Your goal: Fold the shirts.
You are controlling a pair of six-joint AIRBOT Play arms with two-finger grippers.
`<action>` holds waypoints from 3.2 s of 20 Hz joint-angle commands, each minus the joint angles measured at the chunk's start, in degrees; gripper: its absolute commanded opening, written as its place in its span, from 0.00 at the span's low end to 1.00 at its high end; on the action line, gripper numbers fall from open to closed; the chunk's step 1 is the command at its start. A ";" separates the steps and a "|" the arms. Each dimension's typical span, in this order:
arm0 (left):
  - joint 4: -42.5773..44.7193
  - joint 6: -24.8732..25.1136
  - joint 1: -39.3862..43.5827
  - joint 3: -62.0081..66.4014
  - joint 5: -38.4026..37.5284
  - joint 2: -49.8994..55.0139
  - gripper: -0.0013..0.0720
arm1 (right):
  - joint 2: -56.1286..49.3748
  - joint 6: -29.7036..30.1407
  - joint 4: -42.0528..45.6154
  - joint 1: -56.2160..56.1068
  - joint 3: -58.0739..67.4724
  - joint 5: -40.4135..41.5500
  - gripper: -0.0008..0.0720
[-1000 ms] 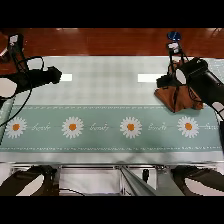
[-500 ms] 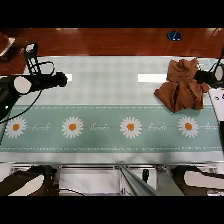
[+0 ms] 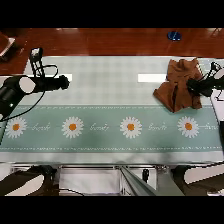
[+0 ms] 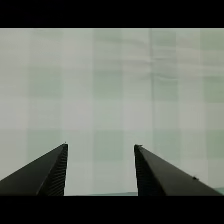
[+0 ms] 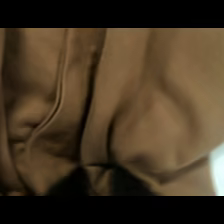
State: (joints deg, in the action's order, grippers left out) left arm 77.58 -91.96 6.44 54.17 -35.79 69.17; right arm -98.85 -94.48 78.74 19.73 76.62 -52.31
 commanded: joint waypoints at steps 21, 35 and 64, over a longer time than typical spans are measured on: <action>-20.98 0.59 -6.99 -25.24 -20.48 -47.69 0.71 | 39.30 17.27 -17.90 -21.57 35.85 -23.15 0.04; -20.85 1.25 -6.99 -25.44 -16.31 -47.01 0.71 | 16.68 12.33 -14.43 -56.83 4.57 -16.26 0.04; -65.44 39.67 7.19 -12.39 -22.88 9.31 0.71 | 50.88 9.11 -14.40 -5.88 -42.95 -9.77 0.57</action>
State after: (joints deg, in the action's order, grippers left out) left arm 14.66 -55.09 9.65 36.86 -58.06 70.81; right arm -48.31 -85.30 65.93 15.73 36.05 -64.07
